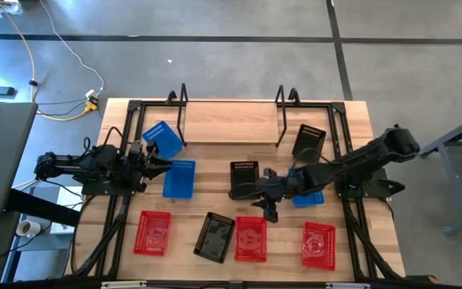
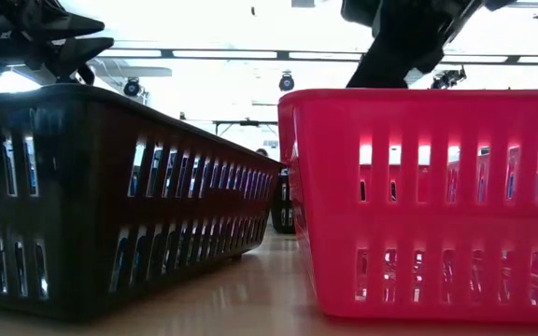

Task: Stack baskets on shelf by color
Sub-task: Put the middle black bin on the shelf

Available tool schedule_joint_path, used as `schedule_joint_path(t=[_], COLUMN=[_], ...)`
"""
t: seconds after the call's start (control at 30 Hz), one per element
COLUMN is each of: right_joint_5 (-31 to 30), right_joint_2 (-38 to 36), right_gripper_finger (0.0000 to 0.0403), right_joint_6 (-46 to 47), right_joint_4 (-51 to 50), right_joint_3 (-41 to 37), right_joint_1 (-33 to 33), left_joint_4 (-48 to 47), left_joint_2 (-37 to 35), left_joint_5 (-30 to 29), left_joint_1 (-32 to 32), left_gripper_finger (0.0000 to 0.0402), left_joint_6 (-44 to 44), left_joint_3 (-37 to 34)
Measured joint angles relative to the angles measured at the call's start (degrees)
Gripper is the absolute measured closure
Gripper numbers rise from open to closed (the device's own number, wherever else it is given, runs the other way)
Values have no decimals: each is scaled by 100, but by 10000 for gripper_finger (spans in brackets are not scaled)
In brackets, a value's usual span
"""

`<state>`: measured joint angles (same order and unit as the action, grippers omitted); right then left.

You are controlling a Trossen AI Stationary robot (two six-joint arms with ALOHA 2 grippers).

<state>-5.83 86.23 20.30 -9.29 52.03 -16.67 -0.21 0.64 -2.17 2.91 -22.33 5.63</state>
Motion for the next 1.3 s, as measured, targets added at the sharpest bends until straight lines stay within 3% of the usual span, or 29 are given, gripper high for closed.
schedule_joint_path(t=[0.7, 1.3], right_joint_5=[-258, 165], right_joint_2=[1021, 1170], right_gripper_finger=[249, 249], right_joint_6=[-389, -416], right_joint_4=[482, 194], right_joint_3=[2, 2], right_joint_1=[33, 422], left_joint_4=[0, -22], left_joint_2=[0, 0], left_joint_5=[0, 0], left_joint_1=[-1, 0], left_gripper_finger=[312, 312], left_joint_6=[-16, -15], left_joint_3=[0, 0])
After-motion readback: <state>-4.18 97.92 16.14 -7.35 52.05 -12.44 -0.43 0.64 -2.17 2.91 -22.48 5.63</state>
